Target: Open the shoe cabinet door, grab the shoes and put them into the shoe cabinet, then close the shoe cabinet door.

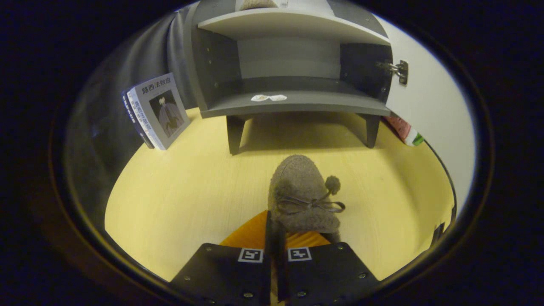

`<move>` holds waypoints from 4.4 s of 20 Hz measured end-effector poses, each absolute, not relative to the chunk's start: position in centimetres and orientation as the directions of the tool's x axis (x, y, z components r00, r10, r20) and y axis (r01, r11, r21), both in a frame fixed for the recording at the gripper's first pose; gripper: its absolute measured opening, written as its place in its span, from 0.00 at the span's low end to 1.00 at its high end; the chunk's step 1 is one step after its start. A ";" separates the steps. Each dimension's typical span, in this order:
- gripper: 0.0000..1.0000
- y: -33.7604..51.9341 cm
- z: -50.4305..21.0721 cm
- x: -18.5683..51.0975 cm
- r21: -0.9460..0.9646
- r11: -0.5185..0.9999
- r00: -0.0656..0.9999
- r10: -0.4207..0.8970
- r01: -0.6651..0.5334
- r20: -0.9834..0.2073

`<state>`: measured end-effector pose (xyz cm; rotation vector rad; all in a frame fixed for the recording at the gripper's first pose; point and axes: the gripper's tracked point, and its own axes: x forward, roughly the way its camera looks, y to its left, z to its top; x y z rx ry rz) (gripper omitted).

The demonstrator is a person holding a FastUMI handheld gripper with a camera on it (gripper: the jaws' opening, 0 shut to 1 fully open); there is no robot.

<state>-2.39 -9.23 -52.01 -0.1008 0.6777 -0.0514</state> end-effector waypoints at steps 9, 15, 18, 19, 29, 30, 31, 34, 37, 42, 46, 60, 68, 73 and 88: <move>0.07 -10.2 -44.1 -1.8 -0.135 0.990 0.850 -0.108 0.044 -0.515; 0.07 -11.4 -34.0 0.1 -0.176 0.980 0.924 -0.147 0.088 -0.353; 0.07 -11.9 -28.6 1.4 -0.187 0.976 0.953 -0.161 0.114 -0.258; 0.07 -12.1 -27.0 1.8 -0.187 0.975 0.959 -0.164 0.122 -0.232; 0.07 -12.7 -16.6 9.2 -0.219 0.966 0.983 -0.158 0.135 -0.090; 0.07 -12.7 -15.7 10.2 -0.224 0.965 0.985 -0.155 0.135 -0.073; 0.07 -12.5 -14.8 11.1 -0.232 0.963 0.987 -0.152 0.134 -0.059; 0.07 -12.3 -12.5 14.0 -0.255 0.958 0.990 -0.140 0.131 -0.019; 0.07 -12.2 -10.7 16.6 -0.261 0.956 0.991 -0.132 0.130 0.011; 0.06 -12.2 -9.8 21.2 -0.268 0.955 0.992 -0.123 0.124 0.022; 0.07 -12.5 -11.4 24.5 -0.273 0.956 0.992 -0.121 0.105 -0.042; 0.06 -12.9 -15.4 29.3 -0.251 0.964 0.973 -0.137 0.088 -0.184; 0.19 -13.2 -16.1 29.0 -0.233 0.966 0.959 -0.166 0.111 -0.231; 0.23 -13.3 -16.4 28.0 -0.233 0.965 0.947 -0.179 0.118 -0.265; 0.32 -13.1 -13.9 20.7 -0.250 0.959 0.954 -0.194 0.134 -0.229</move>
